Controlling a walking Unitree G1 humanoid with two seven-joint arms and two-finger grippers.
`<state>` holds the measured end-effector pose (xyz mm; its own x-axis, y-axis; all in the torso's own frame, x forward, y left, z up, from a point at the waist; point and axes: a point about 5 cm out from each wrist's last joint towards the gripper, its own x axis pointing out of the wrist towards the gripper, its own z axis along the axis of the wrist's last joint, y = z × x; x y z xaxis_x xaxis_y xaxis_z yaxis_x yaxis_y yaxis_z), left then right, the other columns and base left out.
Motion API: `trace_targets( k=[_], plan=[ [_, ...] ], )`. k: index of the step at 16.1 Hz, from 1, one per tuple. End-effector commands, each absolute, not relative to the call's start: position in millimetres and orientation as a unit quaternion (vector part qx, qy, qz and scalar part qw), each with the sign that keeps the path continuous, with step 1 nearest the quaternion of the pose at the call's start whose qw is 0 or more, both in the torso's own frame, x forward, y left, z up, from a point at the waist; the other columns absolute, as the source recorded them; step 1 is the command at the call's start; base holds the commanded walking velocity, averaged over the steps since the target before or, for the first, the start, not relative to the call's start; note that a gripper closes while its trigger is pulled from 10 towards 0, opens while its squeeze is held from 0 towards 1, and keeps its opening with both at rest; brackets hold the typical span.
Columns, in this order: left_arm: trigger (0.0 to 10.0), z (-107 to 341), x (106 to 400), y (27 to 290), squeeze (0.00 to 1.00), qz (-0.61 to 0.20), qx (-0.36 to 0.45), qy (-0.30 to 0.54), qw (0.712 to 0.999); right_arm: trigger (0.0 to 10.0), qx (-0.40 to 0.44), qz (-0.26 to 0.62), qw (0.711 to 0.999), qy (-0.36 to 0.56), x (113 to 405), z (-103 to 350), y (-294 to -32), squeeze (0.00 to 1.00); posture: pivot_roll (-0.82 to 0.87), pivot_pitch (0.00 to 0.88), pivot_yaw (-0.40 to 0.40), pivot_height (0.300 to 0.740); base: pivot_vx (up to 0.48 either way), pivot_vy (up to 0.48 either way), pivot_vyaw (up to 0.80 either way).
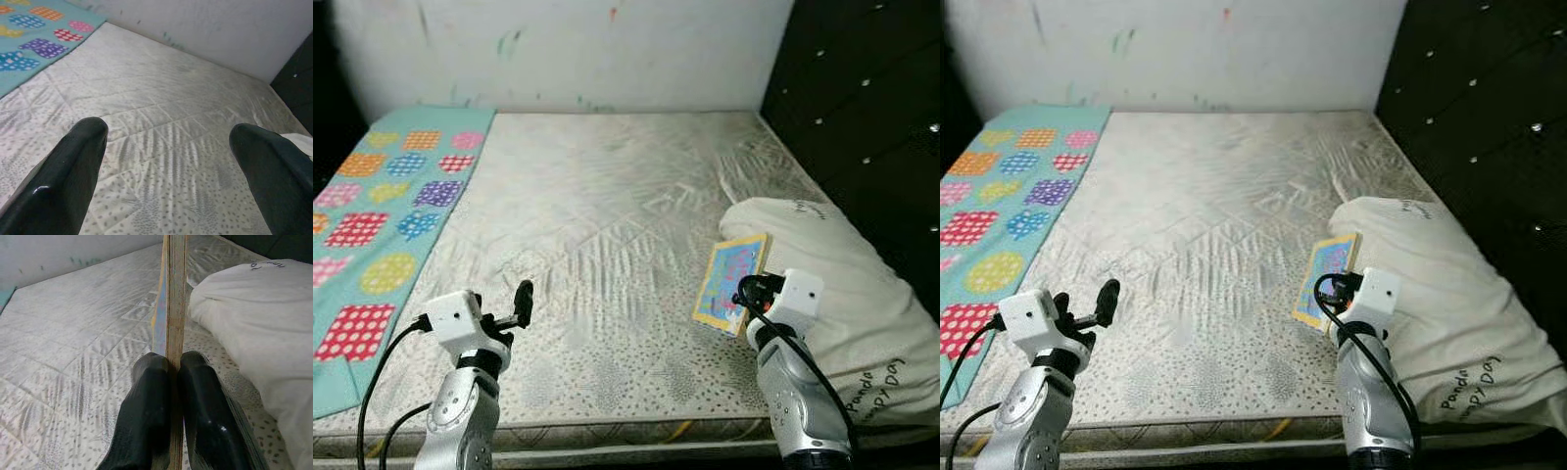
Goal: Clean up the room
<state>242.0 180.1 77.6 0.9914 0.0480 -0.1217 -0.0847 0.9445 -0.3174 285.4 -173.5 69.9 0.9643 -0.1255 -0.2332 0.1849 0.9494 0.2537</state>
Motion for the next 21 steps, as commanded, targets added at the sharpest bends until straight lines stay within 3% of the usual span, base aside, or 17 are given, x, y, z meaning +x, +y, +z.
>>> trace_targets(
  k=[1, 21],
  plan=[
    [10.0, 78, 244, 177, 0.00, 0.029, -0.163, 0.058, 0.985, 10.0, 0.132, -0.079, 0.985, 0.077, 291, 82, -177, 0.00, -0.10, 0.000, -0.013, 0.740, 0.000, 0.000, 0.00],
    [10.0, 70, 244, 167, 0.00, -0.019, -0.156, 0.099, 0.983, 10.0, 0.061, -0.050, 0.996, 0.048, 292, 85, -172, 0.00, -0.10, 0.000, -0.011, 0.740, 0.000, 0.000, 0.00]
  ],
)
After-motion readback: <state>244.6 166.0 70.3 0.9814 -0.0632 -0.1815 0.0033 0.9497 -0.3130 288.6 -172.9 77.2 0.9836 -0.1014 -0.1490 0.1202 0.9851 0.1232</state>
